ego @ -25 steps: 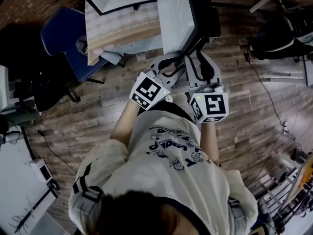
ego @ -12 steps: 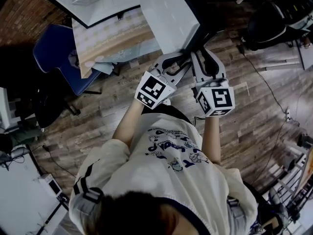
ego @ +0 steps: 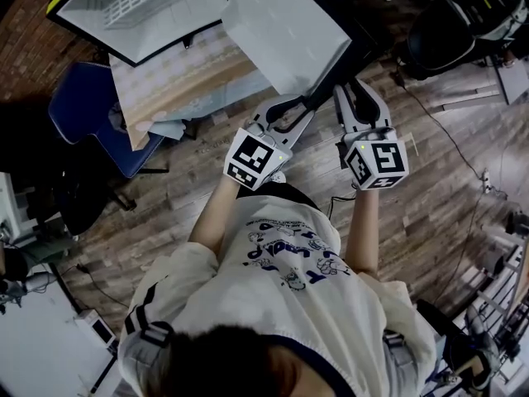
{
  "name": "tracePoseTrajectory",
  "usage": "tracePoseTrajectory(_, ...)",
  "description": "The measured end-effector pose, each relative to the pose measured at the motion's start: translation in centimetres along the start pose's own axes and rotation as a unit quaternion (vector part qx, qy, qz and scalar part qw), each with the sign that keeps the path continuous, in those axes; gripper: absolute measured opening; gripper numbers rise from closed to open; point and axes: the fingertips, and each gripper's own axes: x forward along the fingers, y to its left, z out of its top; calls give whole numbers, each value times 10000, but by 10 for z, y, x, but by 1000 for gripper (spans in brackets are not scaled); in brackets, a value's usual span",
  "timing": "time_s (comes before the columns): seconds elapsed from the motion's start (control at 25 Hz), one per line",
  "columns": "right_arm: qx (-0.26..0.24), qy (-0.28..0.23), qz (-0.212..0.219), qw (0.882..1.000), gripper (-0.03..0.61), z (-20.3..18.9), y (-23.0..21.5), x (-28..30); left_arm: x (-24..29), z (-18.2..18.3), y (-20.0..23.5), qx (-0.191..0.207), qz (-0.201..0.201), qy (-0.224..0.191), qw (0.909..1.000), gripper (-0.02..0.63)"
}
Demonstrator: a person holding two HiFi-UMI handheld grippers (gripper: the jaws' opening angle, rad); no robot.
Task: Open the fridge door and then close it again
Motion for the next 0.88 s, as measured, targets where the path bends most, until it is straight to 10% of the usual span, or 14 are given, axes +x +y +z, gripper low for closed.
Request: tracePoseTrajectory(0.88, 43, -12, -394, 9992, 97, 7, -90, 25, 21, 1, 21, -99, -68, 55, 9999, 109)
